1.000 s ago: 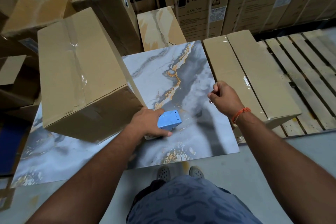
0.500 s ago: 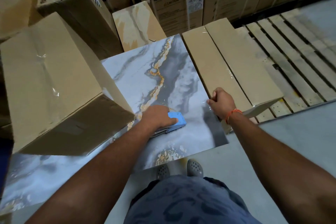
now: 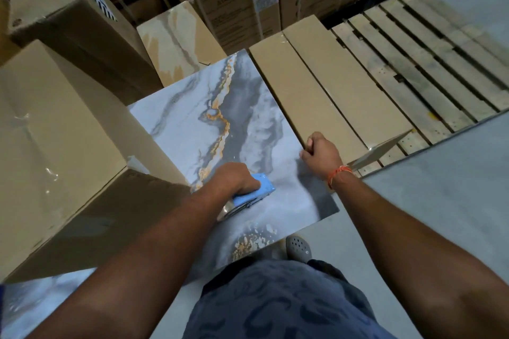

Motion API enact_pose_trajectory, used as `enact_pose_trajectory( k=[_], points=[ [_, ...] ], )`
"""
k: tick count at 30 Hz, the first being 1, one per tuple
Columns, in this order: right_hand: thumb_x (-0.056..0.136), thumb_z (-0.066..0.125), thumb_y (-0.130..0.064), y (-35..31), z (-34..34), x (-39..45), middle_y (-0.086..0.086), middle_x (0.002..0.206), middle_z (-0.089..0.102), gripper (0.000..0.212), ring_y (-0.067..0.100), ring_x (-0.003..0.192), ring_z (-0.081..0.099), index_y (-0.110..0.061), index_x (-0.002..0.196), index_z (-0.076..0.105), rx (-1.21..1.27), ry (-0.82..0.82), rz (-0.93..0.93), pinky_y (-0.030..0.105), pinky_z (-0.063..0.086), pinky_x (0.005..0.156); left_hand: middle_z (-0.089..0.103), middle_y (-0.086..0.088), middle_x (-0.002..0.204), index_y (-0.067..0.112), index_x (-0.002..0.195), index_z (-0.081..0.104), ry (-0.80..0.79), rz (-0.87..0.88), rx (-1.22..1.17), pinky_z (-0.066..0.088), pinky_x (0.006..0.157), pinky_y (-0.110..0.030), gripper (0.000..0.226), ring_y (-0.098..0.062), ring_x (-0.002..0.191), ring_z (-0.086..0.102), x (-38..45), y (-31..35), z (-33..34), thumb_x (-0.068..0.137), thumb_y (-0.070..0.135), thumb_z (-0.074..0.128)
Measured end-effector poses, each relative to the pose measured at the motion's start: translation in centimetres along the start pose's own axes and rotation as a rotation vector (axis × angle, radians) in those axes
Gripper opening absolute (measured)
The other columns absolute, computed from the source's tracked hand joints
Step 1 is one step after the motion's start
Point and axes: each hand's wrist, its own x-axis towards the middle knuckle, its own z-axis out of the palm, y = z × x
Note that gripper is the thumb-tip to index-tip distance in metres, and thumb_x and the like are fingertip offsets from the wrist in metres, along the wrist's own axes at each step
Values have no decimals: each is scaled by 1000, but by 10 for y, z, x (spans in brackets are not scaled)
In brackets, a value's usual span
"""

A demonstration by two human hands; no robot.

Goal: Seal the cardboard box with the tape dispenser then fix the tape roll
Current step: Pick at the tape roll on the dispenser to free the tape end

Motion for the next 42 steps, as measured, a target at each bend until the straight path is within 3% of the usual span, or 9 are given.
enact_pose_trajectory(
  k=[5,8,14,19,23,29,34,39,42],
  points=[
    [87,61,-6,-3,-2,-3,9,80,59,21,29,74,56,-14,95,44,18,29,-15,29,35,67,52,-16,153,7,147,52,-139,18,12,43,103,-36,79,-33,134,55,10,-1,-15,95,66,50],
    [86,61,-5,-3,-1,-6,4,76,58,22,27,70,53,-16,95,44,13,51,-27,27,29,63,60,-13,144,10,142,56,9,212,13,45,101,-36,69,-32,130,58,23,-1,-29,94,60,59],
    [85,61,-5,-9,1,-8,0,74,55,23,27,68,53,-16,93,43,-6,89,-39,27,27,61,72,1,97,14,119,70,-67,560,-765,53,102,-42,37,-16,97,69,61,13,-26,84,20,81],
    [86,61,-7,-12,4,-8,3,76,57,22,27,67,53,-16,94,43,-6,108,0,29,31,62,73,-28,97,24,94,79,-171,614,-802,52,74,-46,30,-25,81,62,85,29,-13,66,35,85],
    [86,60,-6,-10,7,-9,8,79,64,21,30,68,57,-16,96,44,-12,131,26,32,36,62,61,-7,67,19,84,77,-116,625,-808,37,59,-36,7,-22,62,46,89,33,-12,78,23,79],
    [76,68,-3,-1,18,-30,13,112,56,35,25,93,56,-9,108,56,93,341,113,24,41,84,70,-9,77,28,76,77,-114,665,-817,44,70,-34,6,-21,72,56,91,33,-10,72,33,76],
    [80,76,-10,-11,41,-56,5,98,63,43,17,76,61,-14,115,51,409,400,293,12,48,74,62,-6,70,26,75,75,-167,694,-917,34,53,-25,5,-17,57,47,86,27,-9,80,27,75],
    [81,78,-19,-23,72,-72,4,102,71,52,15,86,70,-21,124,48,705,371,399,48,59,92,60,3,63,21,79,73,-218,731,-998,29,53,-26,10,-16,57,41,85,20,-5,87,15,72],
    [87,71,-11,-31,83,-74,-2,87,75,39,15,82,71,-18,120,52,776,442,389,48,58,88,61,-1,69,19,82,72,-211,750,-1004,34,53,-24,11,-13,59,45,82,16,-6,91,13,71]
  ],
)
